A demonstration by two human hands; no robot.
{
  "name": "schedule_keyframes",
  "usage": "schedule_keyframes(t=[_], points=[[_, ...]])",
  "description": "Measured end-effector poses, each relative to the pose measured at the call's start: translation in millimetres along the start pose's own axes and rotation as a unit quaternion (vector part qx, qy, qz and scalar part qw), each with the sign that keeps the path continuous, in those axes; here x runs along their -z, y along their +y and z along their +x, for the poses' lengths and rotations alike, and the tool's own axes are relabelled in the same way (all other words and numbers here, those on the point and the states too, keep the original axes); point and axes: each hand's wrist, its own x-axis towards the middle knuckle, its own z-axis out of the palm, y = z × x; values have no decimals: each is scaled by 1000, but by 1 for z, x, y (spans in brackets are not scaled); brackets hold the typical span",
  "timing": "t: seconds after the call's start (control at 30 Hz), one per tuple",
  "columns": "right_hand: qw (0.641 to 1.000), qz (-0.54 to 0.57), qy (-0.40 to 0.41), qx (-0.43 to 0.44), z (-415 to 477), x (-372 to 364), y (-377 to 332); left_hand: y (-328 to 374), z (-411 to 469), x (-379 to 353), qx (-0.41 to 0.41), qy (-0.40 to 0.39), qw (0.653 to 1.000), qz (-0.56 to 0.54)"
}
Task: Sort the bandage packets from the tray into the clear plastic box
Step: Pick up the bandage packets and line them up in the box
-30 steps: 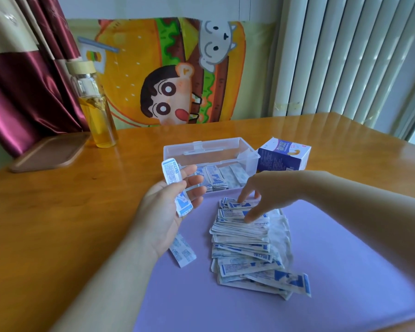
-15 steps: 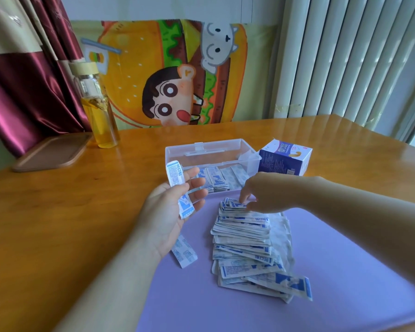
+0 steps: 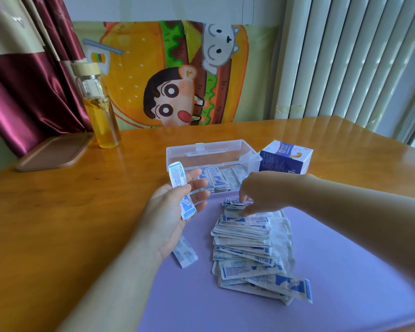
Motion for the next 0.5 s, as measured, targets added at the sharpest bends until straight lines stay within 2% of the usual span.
schedule_keyframes(t=[0.2, 0.33, 0.43, 0.5], points=[[996, -36, 63, -41, 10, -13, -2, 2, 1, 1, 9, 5, 1000, -19], [990, -18, 116, -80, 14, -19, 0, 0, 3, 3, 113, 18, 983, -141], [968, 77, 232, -54, 5, -13, -2, -3, 6, 5, 185, 33, 962, -197], [918, 144, 367, 36, -6, -4, -8, -4, 6, 5, 221, 30, 956, -192]])
